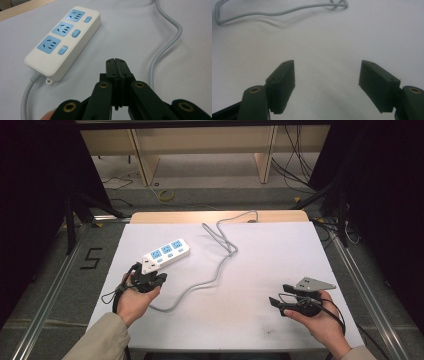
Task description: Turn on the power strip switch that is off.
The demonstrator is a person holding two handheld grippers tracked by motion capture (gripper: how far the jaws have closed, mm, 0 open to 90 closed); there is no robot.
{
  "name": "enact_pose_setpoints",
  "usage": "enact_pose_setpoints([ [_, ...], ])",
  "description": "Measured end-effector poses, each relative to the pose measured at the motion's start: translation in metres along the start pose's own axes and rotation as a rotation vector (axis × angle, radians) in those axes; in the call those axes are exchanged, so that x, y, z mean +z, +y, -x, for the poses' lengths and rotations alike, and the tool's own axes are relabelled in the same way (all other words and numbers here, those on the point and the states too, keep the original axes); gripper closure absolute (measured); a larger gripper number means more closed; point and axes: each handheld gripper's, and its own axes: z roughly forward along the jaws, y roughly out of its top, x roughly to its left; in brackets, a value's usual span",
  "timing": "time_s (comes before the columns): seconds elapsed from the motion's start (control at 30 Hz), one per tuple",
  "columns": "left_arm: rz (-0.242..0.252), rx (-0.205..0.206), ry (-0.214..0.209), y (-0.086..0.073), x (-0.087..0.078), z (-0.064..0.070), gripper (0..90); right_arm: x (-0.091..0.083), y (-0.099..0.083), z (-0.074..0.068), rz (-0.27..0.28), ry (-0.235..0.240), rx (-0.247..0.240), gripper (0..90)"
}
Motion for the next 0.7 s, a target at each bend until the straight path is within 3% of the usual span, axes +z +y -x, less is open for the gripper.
enact_pose_setpoints([
  [0.7, -0.004, -0.019, 0.026, 0.0088, 0.0103, -0.0095, 89.8, -0.0002, 0.0000, -0.0002, 0.000, -0.001, 0.000, 29.3],
])
